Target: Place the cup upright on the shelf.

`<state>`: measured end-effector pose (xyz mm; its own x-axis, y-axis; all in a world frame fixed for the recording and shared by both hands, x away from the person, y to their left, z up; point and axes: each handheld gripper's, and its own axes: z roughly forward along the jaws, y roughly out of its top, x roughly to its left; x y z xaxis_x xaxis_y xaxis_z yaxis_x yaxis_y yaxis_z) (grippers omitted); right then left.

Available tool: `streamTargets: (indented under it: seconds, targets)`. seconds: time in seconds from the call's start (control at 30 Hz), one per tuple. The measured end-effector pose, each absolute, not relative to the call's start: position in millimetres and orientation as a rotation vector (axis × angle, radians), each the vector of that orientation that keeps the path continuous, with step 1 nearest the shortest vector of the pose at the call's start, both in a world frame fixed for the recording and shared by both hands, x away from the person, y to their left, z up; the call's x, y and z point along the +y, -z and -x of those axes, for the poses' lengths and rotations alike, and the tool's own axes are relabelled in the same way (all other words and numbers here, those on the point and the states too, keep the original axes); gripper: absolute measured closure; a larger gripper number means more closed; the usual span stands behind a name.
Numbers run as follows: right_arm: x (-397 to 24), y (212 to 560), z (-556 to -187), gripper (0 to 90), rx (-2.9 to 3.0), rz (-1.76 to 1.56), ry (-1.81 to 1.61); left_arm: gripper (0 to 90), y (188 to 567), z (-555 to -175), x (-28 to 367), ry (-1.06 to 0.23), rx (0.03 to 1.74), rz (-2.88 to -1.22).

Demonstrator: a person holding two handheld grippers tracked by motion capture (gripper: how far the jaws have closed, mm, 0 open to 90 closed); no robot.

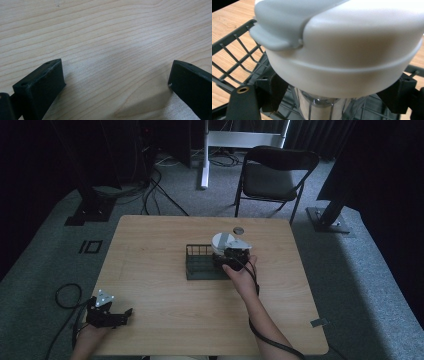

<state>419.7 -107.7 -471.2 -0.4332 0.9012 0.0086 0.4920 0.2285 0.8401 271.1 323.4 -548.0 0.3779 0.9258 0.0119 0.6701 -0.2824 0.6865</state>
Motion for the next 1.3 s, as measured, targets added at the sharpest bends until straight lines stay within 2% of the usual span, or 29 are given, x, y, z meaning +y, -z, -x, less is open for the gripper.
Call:
streamTargets:
  seconds: [1.3]
  targets:
    - [-115.8,477.8,-412.1,18.1,2.016,-1.291,-1.155,0.6,548.0,-271.1,323.4,-0.558,1.368,-2.048]
